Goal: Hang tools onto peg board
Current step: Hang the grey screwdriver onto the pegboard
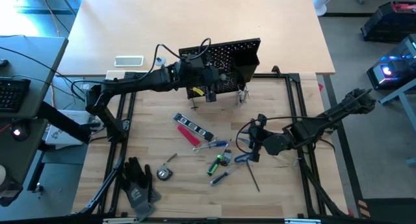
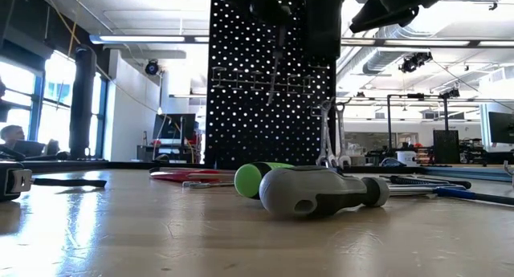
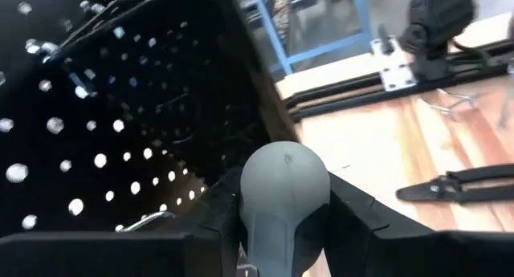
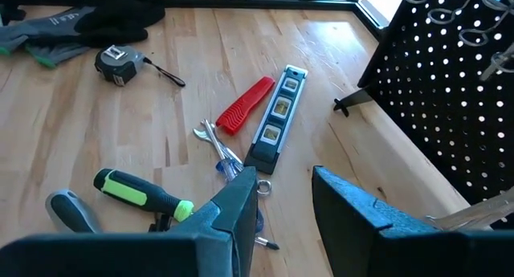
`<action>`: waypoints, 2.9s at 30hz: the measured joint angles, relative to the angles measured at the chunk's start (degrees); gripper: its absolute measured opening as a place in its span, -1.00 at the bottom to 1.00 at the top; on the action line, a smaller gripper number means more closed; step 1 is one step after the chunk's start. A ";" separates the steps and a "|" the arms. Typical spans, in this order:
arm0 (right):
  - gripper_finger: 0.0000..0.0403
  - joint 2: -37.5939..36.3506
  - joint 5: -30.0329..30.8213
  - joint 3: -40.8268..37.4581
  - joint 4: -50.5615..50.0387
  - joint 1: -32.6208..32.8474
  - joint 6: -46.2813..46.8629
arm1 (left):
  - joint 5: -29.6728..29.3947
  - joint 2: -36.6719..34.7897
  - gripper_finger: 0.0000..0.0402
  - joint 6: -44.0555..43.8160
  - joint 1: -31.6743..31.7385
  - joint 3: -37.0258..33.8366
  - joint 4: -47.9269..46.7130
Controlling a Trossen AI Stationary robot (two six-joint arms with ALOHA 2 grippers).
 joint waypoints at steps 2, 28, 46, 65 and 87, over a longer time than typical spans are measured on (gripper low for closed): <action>-0.43 0.00 0.15 0.00 0.01 0.00 0.00 | -1.84 0.37 -0.40 -0.91 0.02 0.01 0.23; -0.43 0.00 -4.88 -0.02 -0.01 1.46 -0.85 | -3.61 -8.11 0.04 -4.10 -6.52 0.01 -7.81; -0.43 14.71 -10.43 -0.02 -0.68 -1.59 -5.96 | -2.73 -8.60 -0.04 -18.13 -23.37 -24.64 -2.74; -0.43 23.08 -32.91 0.00 16.52 1.63 -16.91 | 9.24 7.20 -0.27 -21.82 -27.60 -28.81 8.56; -0.09 31.29 -35.63 4.12 13.91 -1.23 -19.53 | 4.77 6.37 -0.27 -23.97 -32.89 -28.73 5.56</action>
